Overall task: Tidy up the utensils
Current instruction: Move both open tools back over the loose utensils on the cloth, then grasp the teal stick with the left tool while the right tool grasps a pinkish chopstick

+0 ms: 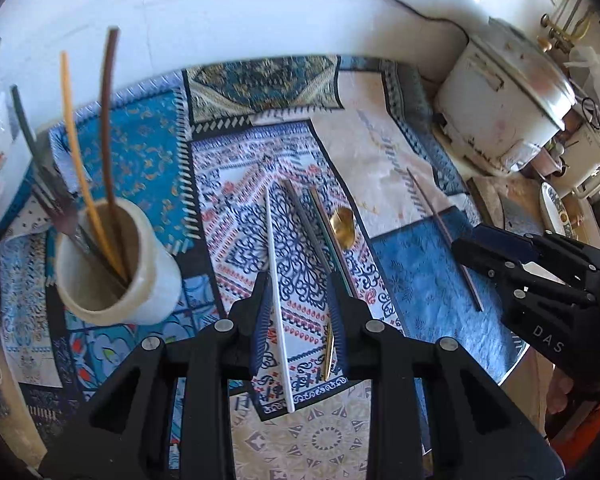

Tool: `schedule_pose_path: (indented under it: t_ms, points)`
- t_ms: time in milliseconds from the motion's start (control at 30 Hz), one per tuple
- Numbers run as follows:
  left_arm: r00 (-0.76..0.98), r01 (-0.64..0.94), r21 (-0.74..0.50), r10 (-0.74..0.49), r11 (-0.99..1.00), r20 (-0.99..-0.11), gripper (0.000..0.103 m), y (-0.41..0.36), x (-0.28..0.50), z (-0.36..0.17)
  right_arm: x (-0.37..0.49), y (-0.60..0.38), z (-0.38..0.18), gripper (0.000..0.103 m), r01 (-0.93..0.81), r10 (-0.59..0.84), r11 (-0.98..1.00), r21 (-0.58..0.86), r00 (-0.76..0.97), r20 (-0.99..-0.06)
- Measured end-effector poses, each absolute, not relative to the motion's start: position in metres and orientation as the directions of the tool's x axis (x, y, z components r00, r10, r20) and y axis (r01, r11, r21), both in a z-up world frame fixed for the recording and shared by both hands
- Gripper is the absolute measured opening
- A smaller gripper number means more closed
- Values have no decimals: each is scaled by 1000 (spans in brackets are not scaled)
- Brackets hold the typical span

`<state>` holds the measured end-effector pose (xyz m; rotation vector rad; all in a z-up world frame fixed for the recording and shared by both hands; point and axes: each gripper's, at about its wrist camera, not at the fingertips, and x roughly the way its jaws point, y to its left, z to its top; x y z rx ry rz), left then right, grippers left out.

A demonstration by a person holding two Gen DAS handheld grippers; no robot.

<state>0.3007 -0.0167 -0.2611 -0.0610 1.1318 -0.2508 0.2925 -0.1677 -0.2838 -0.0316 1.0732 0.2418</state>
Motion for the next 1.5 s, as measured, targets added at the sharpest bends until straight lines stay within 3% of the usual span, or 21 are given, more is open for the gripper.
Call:
schedule_pose_path:
  t_ms: [267, 700, 833, 900, 1267, 1500]
  points:
    - [312, 118, -186, -214, 975, -926, 27, -26, 320, -307, 304, -174, -326, 27, -205, 208, 968, 143, 345, -915]
    - [293, 86, -181, -198, 980, -935, 27, -23, 333, -327, 345, -145, -369, 27, -272, 322, 926, 262, 207, -924]
    - [297, 85, -176, -194, 981, -935, 23, -22, 334, -327, 350, -139, -374, 12, -277, 335, 920, 276, 194, -922]
    - [295, 76, -186, -200, 980, -934, 23, -20, 335, -327, 352, -140, -374, 10, -267, 330, 924, 274, 195, -924]
    - [273, 86, -212, -228, 973, -935, 23, -25, 337, -334, 360, -129, -378, 8, -312, 293, 922, 228, 183, -938]
    - [228, 71, -271, -280, 960, -933, 13, -28, 347, -343, 356, -134, -375, 6, -270, 312, 929, 254, 202, -928]
